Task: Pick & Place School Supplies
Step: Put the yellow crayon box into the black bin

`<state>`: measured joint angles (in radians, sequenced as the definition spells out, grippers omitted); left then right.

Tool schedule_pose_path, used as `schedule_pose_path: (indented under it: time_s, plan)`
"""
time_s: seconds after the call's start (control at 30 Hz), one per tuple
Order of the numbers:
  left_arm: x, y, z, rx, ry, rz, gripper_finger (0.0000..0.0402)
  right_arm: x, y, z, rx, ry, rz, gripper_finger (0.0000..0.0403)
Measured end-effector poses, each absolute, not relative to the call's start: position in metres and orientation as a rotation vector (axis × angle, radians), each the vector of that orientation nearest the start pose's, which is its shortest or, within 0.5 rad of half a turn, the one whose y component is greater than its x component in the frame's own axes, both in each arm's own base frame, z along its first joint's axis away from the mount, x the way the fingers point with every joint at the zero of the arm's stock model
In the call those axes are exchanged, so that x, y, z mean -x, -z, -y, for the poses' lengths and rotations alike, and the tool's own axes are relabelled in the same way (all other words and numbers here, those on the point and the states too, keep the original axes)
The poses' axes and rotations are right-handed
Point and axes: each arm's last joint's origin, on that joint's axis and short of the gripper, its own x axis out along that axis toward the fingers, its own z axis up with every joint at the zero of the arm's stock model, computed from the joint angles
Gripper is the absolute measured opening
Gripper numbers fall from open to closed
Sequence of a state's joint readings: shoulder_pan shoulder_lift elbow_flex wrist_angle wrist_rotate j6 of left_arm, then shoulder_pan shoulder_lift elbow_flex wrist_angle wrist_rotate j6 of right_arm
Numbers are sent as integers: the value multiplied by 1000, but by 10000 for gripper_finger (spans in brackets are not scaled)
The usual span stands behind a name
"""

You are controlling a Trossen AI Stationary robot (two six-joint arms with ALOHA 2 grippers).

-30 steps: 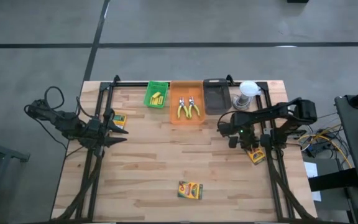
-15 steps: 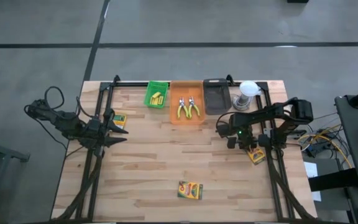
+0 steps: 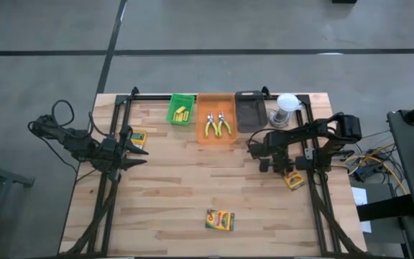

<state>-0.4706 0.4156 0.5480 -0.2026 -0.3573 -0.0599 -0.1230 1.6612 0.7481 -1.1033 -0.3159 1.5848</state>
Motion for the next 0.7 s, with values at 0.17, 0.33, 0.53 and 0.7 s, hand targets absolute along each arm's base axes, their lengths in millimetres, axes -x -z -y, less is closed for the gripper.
schedule_pose_path:
  time_s: [0.17, 0.33, 0.53, 0.7]
  plan:
    - [-101, -295, 40, 31, 112, -68, 124, -211, -128, 18, -1409, 1465, -1621, 53]
    - [-101, -295, 40, 31, 112, -68, 124, -230, -140, 23, -1343, 1407, -1496, 53]
    - [-101, -295, 40, 32, 112, -68, 124, -255, -156, 30, -1284, 1302, -1344, 53]
    - [-101, -295, 40, 31, 112, -68, 124, -274, -162, 33, -1248, 1138, -1227, 53]
